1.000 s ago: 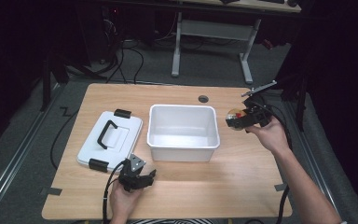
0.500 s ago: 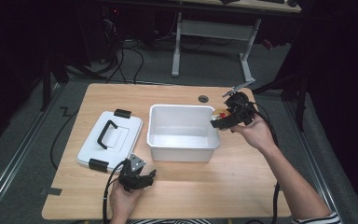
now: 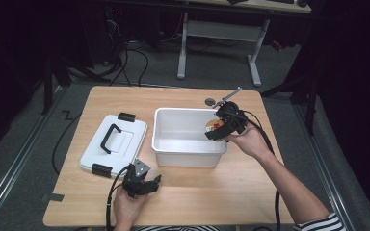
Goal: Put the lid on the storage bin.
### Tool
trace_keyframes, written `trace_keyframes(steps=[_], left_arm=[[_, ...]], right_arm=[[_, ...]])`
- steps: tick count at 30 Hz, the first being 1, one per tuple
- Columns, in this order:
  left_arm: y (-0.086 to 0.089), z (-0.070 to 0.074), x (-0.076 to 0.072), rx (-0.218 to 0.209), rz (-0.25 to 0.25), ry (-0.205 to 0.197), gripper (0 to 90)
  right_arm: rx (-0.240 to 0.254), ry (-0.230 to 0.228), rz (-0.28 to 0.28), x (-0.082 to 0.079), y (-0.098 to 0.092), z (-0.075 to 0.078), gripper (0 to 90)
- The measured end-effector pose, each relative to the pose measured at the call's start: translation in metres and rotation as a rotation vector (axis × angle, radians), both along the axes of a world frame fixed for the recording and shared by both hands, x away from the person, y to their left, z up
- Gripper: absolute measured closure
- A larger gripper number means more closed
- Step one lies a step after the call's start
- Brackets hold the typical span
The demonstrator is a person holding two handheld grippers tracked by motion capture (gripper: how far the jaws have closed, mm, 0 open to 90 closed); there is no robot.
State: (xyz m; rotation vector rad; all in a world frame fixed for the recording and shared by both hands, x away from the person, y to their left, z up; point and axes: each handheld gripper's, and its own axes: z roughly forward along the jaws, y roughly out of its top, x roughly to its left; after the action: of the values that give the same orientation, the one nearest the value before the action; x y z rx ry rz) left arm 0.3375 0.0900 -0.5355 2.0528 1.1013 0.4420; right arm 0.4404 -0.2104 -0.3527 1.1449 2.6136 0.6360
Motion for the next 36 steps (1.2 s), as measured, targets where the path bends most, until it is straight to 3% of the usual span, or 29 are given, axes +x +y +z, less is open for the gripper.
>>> trace_keyframes(steps=[12, 28, 36], left_arm=[[0.001, 0.000, 0.000, 0.012, -0.006, -0.002, 31.8], [0.001, 0.001, 0.000, 0.012, -0.007, -0.001, 31.7], [0.001, 0.001, 0.000, 0.012, -0.007, -0.001, 31.7]], right_arm=[[-0.043, 0.040, 0.028, 0.001, 0.014, -0.016, 20.2], [-0.092, 0.074, 0.054, 0.002, 0.017, -0.032, 20.1], [-0.077, 0.101, 0.054, 0.002, 0.016, -0.034, 20.0]])
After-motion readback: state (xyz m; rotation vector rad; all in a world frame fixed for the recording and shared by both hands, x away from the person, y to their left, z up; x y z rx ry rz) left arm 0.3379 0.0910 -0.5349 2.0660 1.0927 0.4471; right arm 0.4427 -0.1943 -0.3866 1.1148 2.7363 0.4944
